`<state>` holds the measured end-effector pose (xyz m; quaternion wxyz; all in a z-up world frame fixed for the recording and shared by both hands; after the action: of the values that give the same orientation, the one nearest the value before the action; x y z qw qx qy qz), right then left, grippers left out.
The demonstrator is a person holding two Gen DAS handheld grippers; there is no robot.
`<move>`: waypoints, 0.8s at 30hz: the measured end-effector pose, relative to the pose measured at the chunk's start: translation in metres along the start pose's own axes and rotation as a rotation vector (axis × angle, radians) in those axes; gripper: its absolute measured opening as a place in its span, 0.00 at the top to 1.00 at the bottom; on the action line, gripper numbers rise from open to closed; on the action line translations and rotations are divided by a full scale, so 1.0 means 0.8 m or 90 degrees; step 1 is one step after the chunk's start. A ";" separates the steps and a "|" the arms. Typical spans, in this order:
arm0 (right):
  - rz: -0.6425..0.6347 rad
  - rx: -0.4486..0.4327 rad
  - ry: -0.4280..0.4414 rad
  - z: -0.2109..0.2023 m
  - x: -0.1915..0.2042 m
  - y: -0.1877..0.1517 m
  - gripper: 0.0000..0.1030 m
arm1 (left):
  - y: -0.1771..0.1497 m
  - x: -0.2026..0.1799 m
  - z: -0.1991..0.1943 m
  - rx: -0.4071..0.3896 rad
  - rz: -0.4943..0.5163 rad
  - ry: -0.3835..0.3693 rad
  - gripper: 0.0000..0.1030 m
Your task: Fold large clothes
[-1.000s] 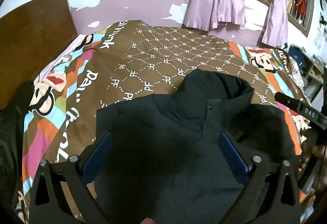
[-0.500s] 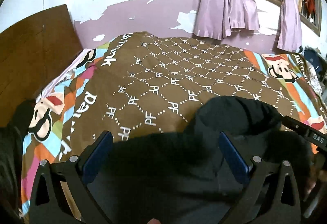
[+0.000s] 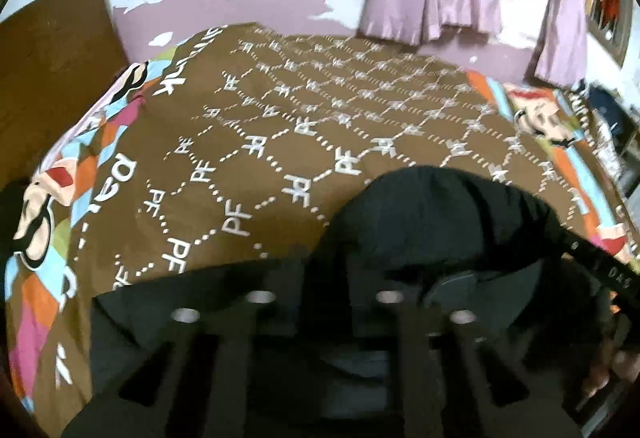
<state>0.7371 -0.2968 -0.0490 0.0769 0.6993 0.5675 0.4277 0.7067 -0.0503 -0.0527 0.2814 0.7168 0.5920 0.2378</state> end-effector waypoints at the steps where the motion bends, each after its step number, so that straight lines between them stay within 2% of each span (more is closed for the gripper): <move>1: -0.002 -0.008 0.013 -0.008 0.000 -0.002 0.88 | 0.000 0.000 -0.008 -0.019 0.003 -0.002 0.95; 6: -0.086 -0.036 0.028 -0.057 0.010 -0.019 0.92 | -0.010 0.017 -0.060 -0.085 -0.008 -0.060 0.97; 9: -0.129 -0.035 0.041 -0.087 0.010 -0.030 0.93 | -0.032 0.034 -0.092 -0.089 0.016 -0.075 0.98; 13: -0.192 0.002 0.047 -0.099 0.011 -0.054 0.94 | -0.065 0.041 -0.100 -0.037 0.051 -0.077 0.98; 19: -0.235 0.111 -0.039 -0.049 -0.014 -0.104 0.95 | -0.116 0.018 -0.044 0.089 0.104 -0.038 1.00; 22: -0.247 0.141 -0.068 -0.025 -0.026 -0.120 0.96 | -0.139 0.017 -0.016 0.108 0.137 -0.008 1.00; 24: -0.253 0.145 -0.081 -0.016 -0.026 -0.123 0.96 | -0.140 0.018 -0.011 0.102 0.136 -0.006 1.00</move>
<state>0.6569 -0.2858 -0.1098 0.1158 0.6034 0.7329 0.2921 0.6234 -0.0190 -0.1225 0.1987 0.7971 0.5281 0.2151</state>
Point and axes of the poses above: each gripper's, at about its wrist camera, not at the fingertips, and z roughly the way its jaws point, x to its left, y to its top, the point moved 3 cm from there along z, roughly the way its jaws point, and after that the axes turned 5 degrees about z, right-handed, at the moved point
